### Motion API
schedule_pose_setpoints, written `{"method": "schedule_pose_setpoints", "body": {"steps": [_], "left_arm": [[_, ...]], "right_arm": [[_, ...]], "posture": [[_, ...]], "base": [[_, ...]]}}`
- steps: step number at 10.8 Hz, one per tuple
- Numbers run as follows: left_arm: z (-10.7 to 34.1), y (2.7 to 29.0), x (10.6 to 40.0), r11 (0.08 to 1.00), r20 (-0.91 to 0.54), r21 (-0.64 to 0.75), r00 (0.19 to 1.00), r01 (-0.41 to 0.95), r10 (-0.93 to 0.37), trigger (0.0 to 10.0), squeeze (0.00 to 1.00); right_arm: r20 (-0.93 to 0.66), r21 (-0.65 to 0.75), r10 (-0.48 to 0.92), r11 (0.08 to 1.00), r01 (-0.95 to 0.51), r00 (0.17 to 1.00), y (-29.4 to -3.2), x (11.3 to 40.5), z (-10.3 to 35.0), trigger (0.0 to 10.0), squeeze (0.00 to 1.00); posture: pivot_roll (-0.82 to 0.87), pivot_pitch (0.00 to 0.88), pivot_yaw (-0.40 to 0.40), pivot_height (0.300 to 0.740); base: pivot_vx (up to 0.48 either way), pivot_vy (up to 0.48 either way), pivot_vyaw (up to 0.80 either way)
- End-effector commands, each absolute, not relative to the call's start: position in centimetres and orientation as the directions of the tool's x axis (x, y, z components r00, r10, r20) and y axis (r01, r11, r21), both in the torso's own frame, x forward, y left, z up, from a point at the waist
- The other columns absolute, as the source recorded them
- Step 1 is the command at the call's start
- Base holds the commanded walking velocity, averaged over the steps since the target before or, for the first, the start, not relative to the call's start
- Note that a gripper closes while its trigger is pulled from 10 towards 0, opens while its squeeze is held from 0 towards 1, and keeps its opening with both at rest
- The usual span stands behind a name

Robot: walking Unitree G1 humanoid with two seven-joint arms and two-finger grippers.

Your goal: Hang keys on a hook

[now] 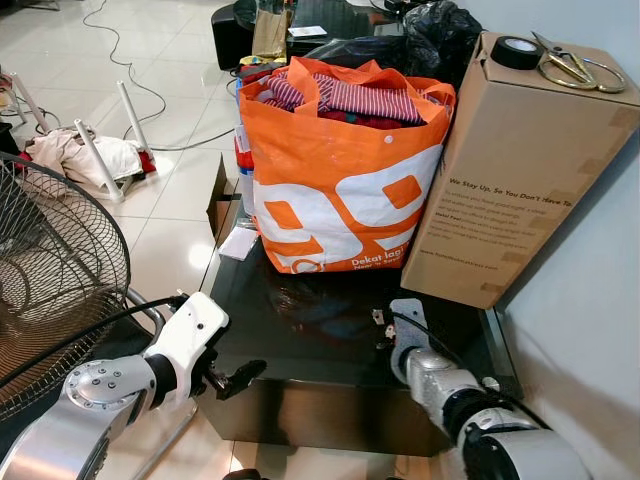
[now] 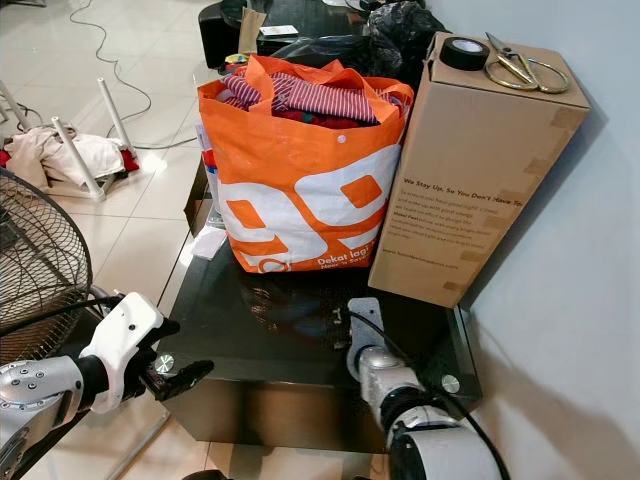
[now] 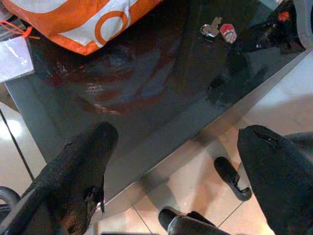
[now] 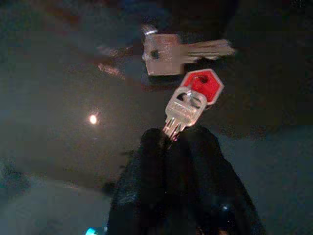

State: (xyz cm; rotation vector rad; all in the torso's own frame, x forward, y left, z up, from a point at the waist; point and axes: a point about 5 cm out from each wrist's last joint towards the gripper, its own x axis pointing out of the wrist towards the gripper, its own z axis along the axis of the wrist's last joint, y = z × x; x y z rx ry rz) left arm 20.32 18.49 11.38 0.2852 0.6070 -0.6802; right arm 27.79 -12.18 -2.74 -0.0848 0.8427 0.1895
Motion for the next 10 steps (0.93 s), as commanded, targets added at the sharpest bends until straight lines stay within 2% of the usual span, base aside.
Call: {"method": "schedule_pose_setpoints", "body": {"steps": [1, 3, 6, 7, 8, 10], "left_arm": [[11.5, 18.3, 20.4, 0.745, -0.6, 0.055, 0.619, 0.665, -0.507, 10.0, 0.35], [11.3, 18.0, 20.8, 0.741, -0.595, 0.051, 0.616, 0.67, -0.517, 10.0, 0.36], [11.3, 17.5, 21.3, 0.734, -0.585, 0.05, 0.616, 0.677, -0.528, 10.0, 0.36], [11.2, 17.5, 21.3, 0.732, -0.584, 0.05, 0.615, 0.679, -0.53, 10.0, 0.36], [11.2, 17.5, 21.3, 0.731, -0.584, 0.049, 0.614, 0.68, -0.532, 10.0, 0.36], [11.2, 17.5, 21.3, 0.731, -0.584, 0.047, 0.612, 0.681, -0.533, 10.0, 0.36]], "right_arm": [[-0.797, -0.006, 0.156, 0.964, -0.267, 0.584, -12.7, 26.5, -3.8, 0.0, 0.0], [-0.827, -0.032, 0.203, 0.914, -0.405, 0.524, -14.4, 26.1, -4.0, 0.0, 0.0], [-0.805, -0.017, 0.241, 0.904, -0.428, 0.542, -16.1, 27.0, -3.0, 0.0, 0.0], [-0.796, -0.033, 0.234, 0.904, -0.426, 0.558, -16.4, 27.3, -2.7, 10.0, 0.0], [-0.785, -0.032, 0.248, 0.899, -0.437, 0.568, -16.3, 27.5, -2.5, 10.0, 1.0], [-0.761, -0.018, 0.257, 0.91, -0.415, 0.596, -15.8, 27.9, -2.2, 10.0, 1.0]], "posture": [[0.17, 0.03, -0.029, 0.74], [0.15, 0.013, -0.025, 0.74], [0.14, 0.004, -0.017, 0.74], [0.14, 0.004, -0.016, 0.74], [0.14, 0.005, -0.016, 0.74], [0.14, 0.01, -0.018, 0.74]], "base": [[0.0, 0.0, 0.0], [0.0, 0.0, 0.0], [0.0, 0.0, 0.0], [0.0, 0.0, 0.0], [0.0, 0.0, 0.0], [0.0, 0.0, 0.0]]}}
